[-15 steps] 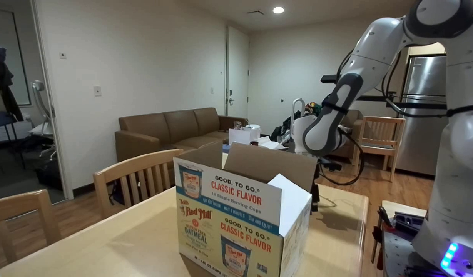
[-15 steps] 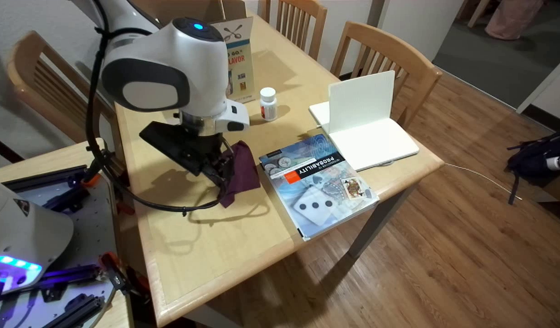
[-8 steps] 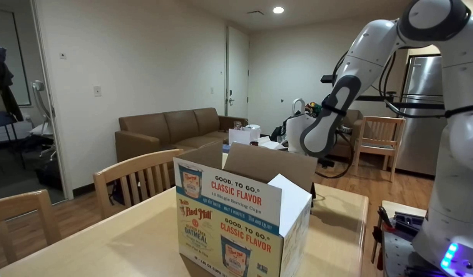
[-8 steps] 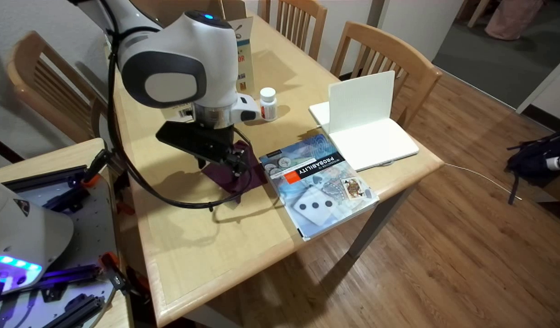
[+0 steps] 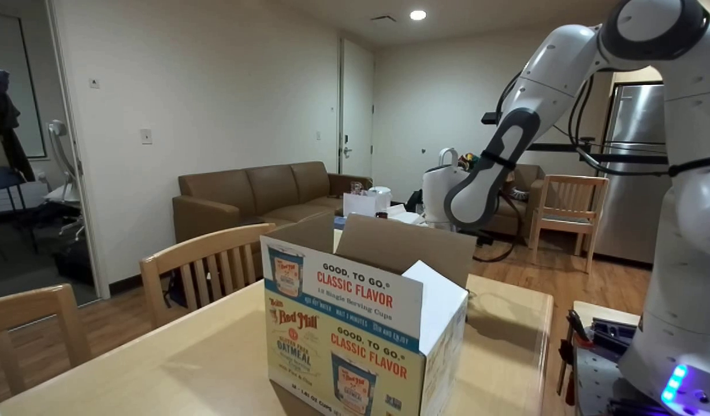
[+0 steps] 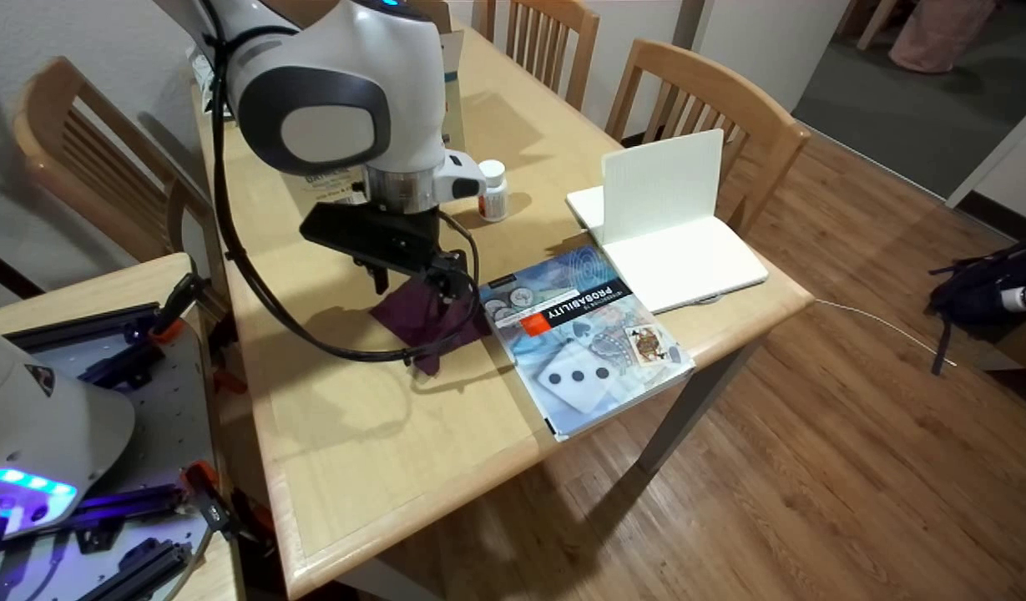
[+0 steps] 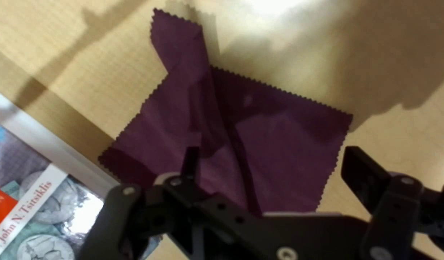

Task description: Pick up the cloth from the table and put it in the carton box

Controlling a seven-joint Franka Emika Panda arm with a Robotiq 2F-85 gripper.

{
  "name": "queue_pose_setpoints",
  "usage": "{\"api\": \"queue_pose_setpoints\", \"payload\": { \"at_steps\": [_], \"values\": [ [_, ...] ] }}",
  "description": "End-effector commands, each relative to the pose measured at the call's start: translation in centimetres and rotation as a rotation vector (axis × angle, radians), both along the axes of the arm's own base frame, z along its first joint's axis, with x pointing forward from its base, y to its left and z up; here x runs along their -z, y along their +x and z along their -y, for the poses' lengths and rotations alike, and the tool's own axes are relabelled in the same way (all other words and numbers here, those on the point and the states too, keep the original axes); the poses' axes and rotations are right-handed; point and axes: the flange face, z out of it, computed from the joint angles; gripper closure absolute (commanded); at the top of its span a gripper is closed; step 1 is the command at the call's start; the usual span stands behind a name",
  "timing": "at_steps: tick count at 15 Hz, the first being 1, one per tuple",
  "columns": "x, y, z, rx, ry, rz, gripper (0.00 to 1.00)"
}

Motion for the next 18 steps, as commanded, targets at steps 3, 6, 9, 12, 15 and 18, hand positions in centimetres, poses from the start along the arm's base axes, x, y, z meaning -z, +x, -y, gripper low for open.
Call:
{"api": "queue_pose_setpoints", "payload": {
  "at_steps": [3, 6, 9, 12, 15, 18],
  "values": [
    [0.0, -1.4, 1.8, 0.028, -0.015, -0.052, 0.00],
    [0.8, -2.5, 3.3, 0.041, -0.015, -0.085, 0.00],
    [1.1, -2.6, 3.8, -0.001, -0.006, -0.072, 0.00],
    [1.2, -2.2, 3.4, -0.062, -0.007, -0.050, 0.00],
    [1.7, -2.0, 2.9, -0.113, 0.001, -0.047, 0.00],
    [2.7, -2.5, 2.6, -0.112, 0.020, -0.073, 0.00]
  ]
}}
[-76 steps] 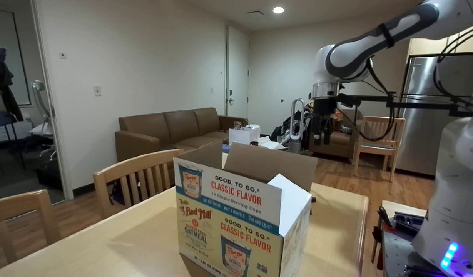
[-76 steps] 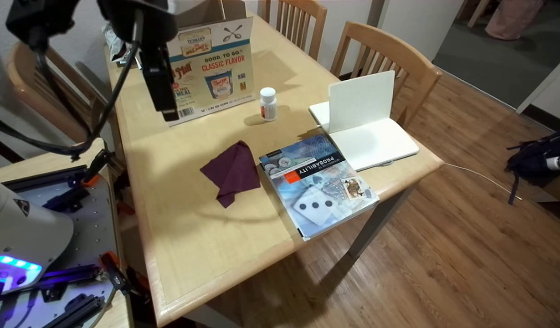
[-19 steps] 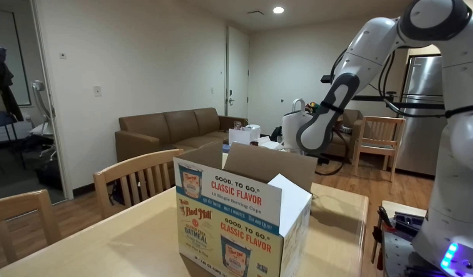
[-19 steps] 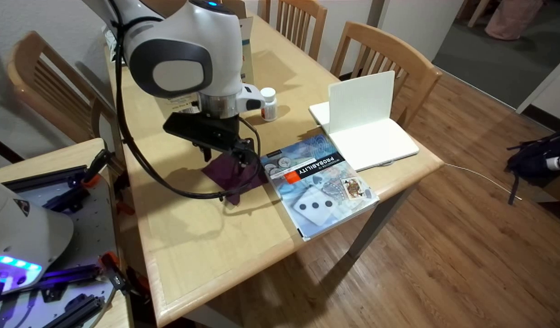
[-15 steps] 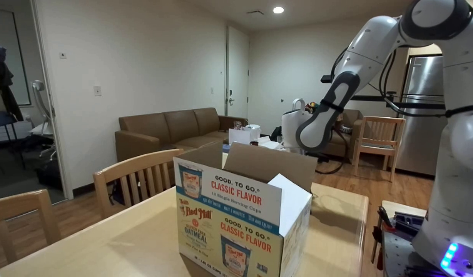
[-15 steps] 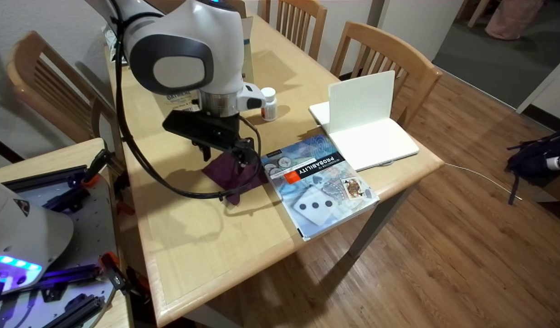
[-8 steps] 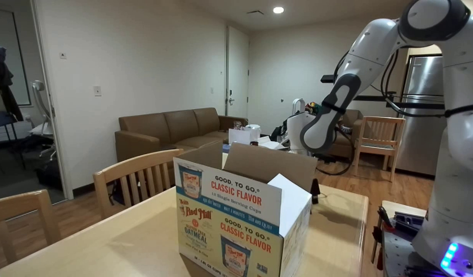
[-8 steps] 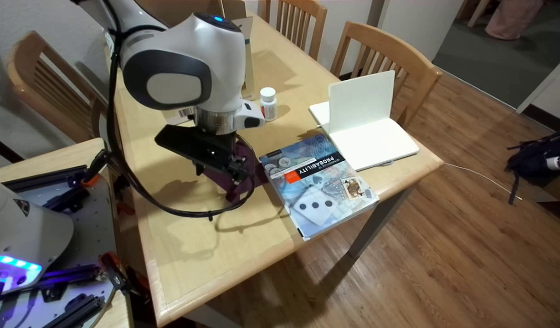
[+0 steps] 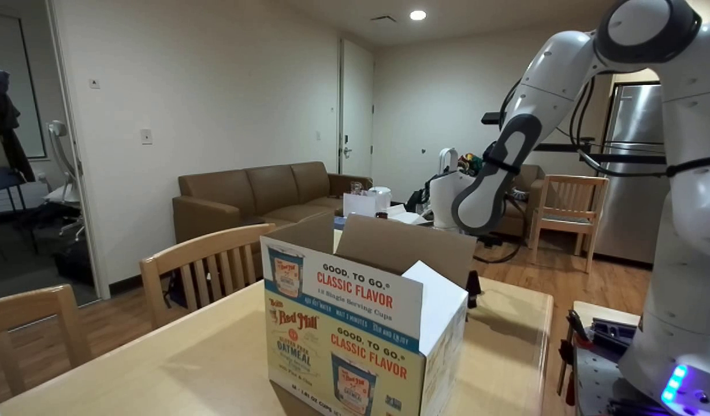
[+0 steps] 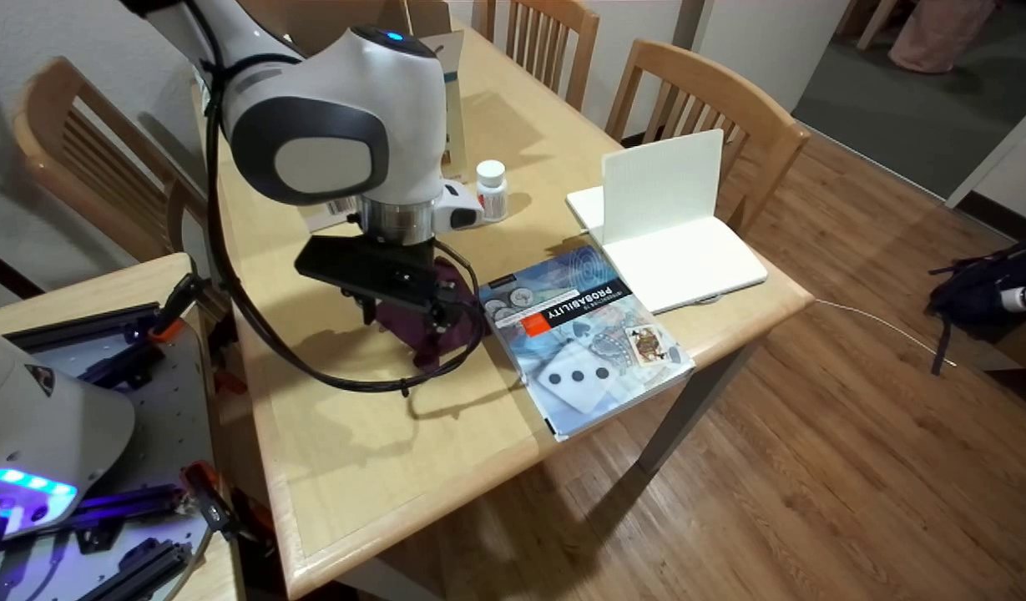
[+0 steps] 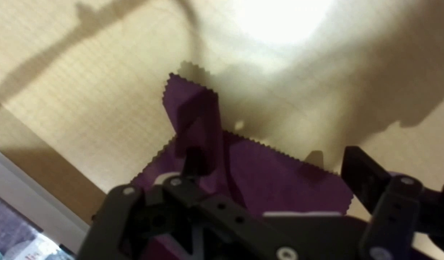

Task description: Pick up the cloth from the table and put it in the carton box

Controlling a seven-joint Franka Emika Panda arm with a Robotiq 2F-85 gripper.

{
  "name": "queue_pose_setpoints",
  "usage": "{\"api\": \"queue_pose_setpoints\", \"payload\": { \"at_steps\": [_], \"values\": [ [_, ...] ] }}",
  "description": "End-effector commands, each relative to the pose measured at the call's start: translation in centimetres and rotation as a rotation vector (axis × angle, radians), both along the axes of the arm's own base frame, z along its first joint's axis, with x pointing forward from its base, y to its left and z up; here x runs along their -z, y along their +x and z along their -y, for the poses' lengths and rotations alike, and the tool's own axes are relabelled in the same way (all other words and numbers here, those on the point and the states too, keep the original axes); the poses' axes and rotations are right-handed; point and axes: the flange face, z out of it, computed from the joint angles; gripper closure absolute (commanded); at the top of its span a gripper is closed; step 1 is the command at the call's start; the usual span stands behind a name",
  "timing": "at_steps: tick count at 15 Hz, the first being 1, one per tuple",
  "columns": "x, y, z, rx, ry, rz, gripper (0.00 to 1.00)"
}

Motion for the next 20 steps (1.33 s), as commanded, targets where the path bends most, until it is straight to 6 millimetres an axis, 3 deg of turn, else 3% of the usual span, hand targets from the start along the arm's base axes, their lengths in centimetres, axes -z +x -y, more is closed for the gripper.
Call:
{"api": "queue_pose_setpoints", "payload": {
  "at_steps": [1, 2, 12, 16, 20],
  "values": [
    [1.4, -0.8, -0.3, -0.022, 0.026, -0.018, 0.05],
    [1.8, -1.0, -0.5, -0.013, 0.031, -0.024, 0.26],
    [1.0, -1.4, -1.7, -0.032, 0.026, -0.023, 0.90],
    [-0.7, -1.4, -1.4, -0.001, 0.007, -0.035, 1.00],
    [-4.1, -0.3, -1.2, 0.031, -0.020, -0.002, 0.96]
  ]
}}
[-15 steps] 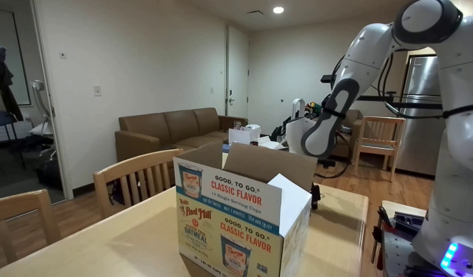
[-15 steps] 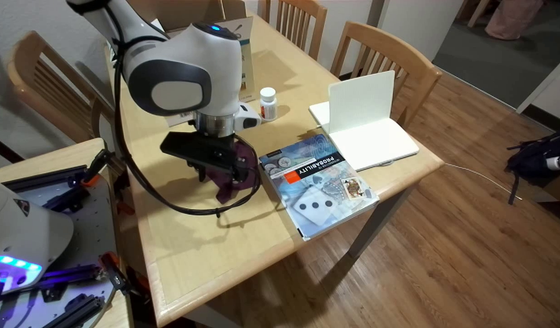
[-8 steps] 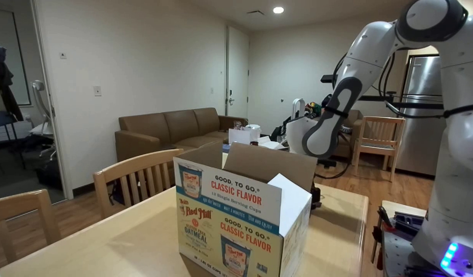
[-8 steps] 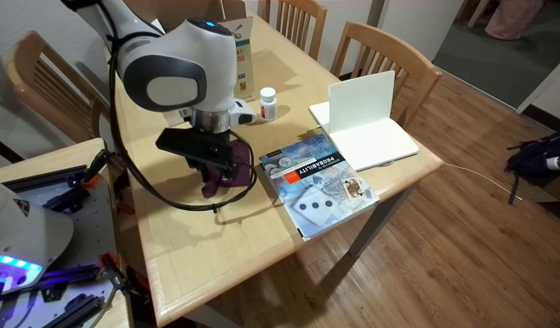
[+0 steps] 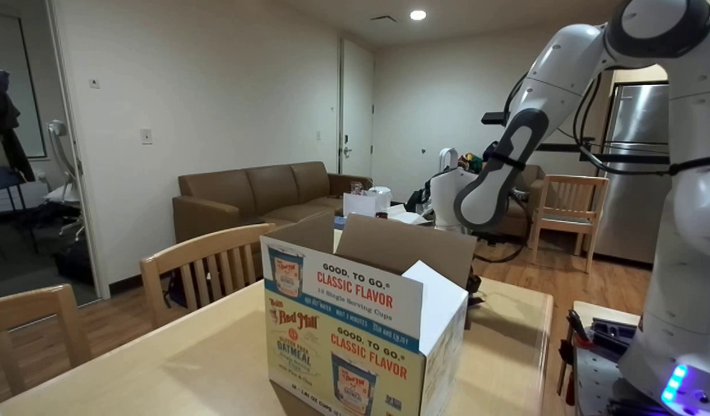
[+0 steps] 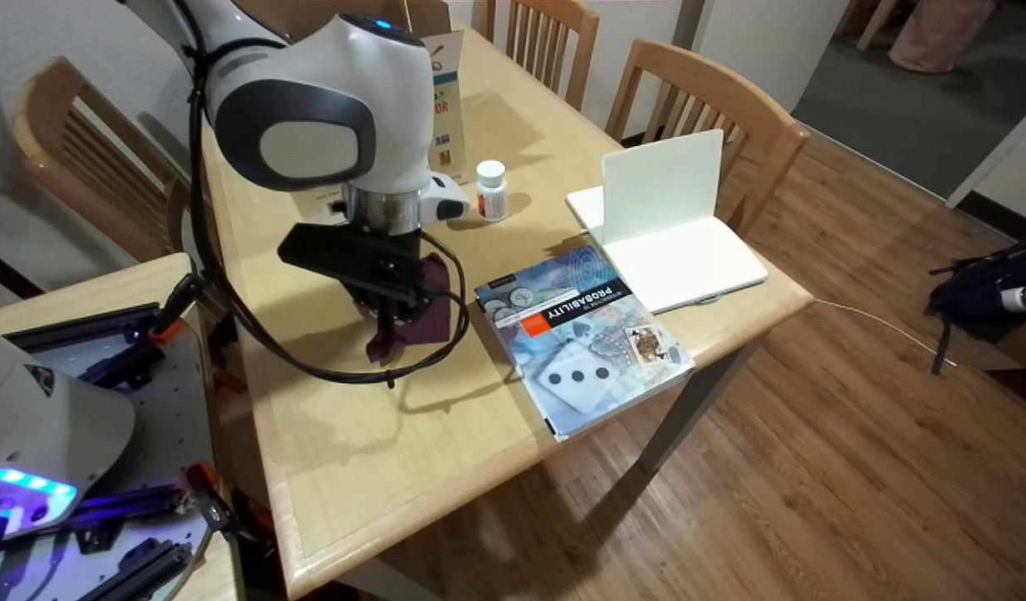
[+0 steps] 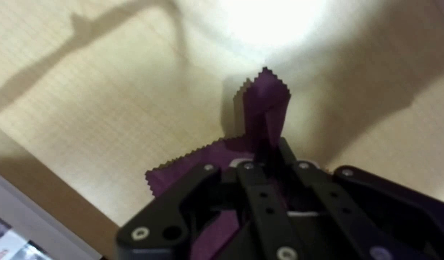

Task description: Pick up the cloth from the table and put it in the carton box

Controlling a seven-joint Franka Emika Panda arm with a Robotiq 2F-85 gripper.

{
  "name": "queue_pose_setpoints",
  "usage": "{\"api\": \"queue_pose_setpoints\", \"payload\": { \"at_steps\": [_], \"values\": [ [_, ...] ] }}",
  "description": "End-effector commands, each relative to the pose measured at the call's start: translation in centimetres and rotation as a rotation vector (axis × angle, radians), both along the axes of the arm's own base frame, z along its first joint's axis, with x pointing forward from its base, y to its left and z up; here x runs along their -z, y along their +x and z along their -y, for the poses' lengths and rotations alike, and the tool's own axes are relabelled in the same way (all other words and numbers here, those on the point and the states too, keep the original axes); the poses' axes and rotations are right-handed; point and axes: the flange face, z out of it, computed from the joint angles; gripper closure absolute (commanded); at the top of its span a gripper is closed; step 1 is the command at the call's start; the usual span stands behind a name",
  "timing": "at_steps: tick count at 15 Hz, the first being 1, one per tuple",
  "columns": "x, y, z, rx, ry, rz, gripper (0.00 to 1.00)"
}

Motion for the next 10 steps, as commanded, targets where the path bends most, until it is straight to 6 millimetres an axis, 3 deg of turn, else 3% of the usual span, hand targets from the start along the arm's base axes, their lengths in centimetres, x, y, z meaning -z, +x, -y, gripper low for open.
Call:
{"api": "queue_pose_setpoints", "payload": {
  "at_steps": [1, 10],
  "values": [
    [-4.1, 1.0, -0.3, 0.033, -0.028, 0.033, 0.96],
    [-12.5, 4.9, -5.8, 0.094, -0.056, -0.023, 0.96]
  ]
}}
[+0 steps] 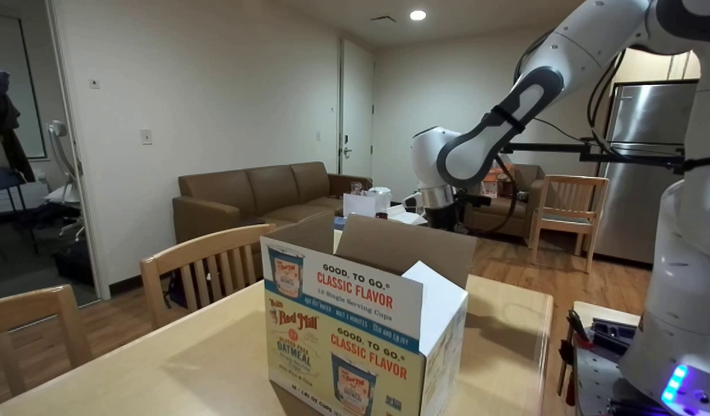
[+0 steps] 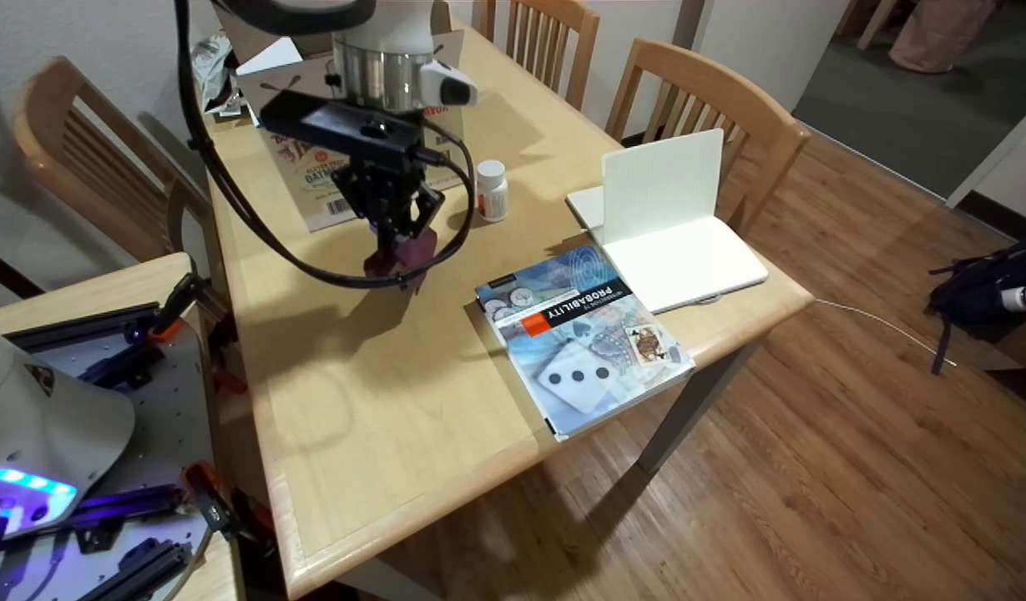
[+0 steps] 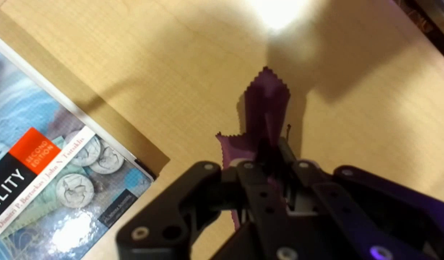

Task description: Pick up the cloth from the table and put it in the carton box

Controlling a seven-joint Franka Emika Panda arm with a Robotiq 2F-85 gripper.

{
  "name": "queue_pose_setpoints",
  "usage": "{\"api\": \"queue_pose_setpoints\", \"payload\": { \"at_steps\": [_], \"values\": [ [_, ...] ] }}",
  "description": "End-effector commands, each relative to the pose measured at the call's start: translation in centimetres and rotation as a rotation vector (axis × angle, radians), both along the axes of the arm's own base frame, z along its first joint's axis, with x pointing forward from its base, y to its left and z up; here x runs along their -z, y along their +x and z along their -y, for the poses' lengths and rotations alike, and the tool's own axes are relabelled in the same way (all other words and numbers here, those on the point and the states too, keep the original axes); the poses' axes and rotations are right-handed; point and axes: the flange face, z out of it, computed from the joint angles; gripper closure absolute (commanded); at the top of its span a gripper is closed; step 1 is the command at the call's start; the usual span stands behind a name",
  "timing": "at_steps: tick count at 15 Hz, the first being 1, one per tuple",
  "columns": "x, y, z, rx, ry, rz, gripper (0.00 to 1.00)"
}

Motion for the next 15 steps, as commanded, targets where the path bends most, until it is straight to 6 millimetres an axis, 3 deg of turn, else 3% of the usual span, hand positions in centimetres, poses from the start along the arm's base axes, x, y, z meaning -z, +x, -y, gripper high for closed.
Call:
{"api": "queue_pose_setpoints", "payload": {
  "at_steps": [1, 9, 15],
  "values": [
    [-3.5, 1.5, -1.9, 0.050, 0.000, -0.023, 0.96],
    [-11.7, 5.4, -4.7, 0.113, -0.060, -0.010, 0.96],
    [-16.1, 7.3, -9.8, 0.090, -0.027, -0.003, 0.96]
  ]
}}
